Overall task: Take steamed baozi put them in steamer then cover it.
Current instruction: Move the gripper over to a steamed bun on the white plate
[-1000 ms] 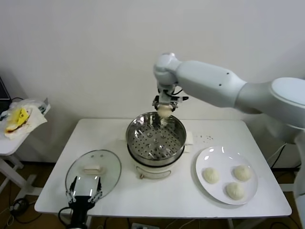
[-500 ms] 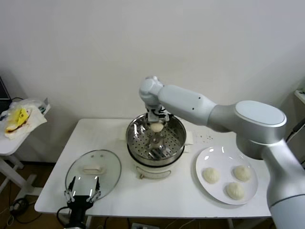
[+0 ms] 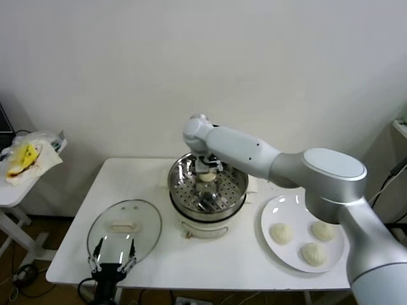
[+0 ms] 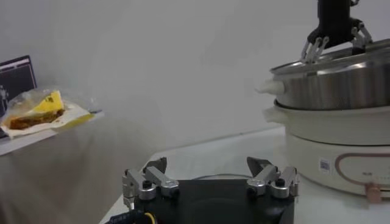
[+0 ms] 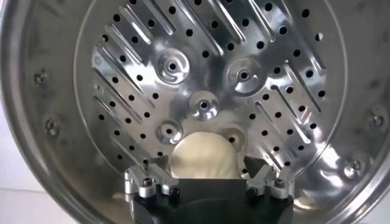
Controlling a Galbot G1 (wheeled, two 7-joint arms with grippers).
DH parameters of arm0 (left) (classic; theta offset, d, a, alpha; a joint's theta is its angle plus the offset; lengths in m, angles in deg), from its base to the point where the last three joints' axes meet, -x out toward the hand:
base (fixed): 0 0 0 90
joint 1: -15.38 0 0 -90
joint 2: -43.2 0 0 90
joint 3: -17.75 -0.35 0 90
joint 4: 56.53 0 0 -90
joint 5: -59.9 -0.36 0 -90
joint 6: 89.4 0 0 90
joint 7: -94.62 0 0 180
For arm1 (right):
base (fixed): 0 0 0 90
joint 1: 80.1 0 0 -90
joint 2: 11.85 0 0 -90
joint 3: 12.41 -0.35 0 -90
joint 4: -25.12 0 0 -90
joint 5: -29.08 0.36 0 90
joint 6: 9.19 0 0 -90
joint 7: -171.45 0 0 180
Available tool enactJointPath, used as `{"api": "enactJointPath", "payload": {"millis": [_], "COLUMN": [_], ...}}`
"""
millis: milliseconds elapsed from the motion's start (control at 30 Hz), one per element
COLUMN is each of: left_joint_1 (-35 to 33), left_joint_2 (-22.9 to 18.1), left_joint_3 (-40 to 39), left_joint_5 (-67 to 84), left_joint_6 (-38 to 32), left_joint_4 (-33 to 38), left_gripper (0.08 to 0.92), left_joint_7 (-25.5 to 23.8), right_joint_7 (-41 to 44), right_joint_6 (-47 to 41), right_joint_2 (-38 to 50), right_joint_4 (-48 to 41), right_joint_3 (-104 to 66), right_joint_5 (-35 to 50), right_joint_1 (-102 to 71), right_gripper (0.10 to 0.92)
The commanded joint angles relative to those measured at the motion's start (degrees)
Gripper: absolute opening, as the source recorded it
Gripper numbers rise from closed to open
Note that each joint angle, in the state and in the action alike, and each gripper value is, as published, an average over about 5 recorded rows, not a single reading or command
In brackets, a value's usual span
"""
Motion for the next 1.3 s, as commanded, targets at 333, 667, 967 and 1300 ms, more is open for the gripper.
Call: {"api": "enactJointPath", "payload": {"millis": [333, 667, 967, 1300], "left_joint_1": [-0.84, -2.07, -1.42, -1.60], "left_joint_2": [0.36, 1.31, 1.58, 1.38], "left_joint_3": [-0.34, -1.06, -1.27, -1.06], "left_joint_5": [-0.18, 0.14, -0.21, -0.18], "left_joint_6": [-0.50, -1.07, -0.35, -0.40], "left_joint_4": [0.14, 0.61, 1.69, 1.22], "left_gripper": [0.823, 0.823, 0.823, 0.823], "left_joint_7": [0.02, 0.51, 0.37, 0.26], "right_joint_7": [1.45, -5.59, -6.15, -6.54], "right_joint_6": [-10.45, -42.77, -55.20, -56.68], "right_joint_2": [17.41, 38.56, 52.14, 57.20], "right_joint_4": [15.76, 25.48, 31.48, 34.76], "right_joint_3": [2.44, 16.64, 25.57, 17.93], "right_joint_5": [23.65, 57.95, 66.60, 57.10], "right_joint_1": [13.91, 24.34, 22.97, 3.87], "right_gripper": [0.823, 0.823, 0.823, 0.823]}}
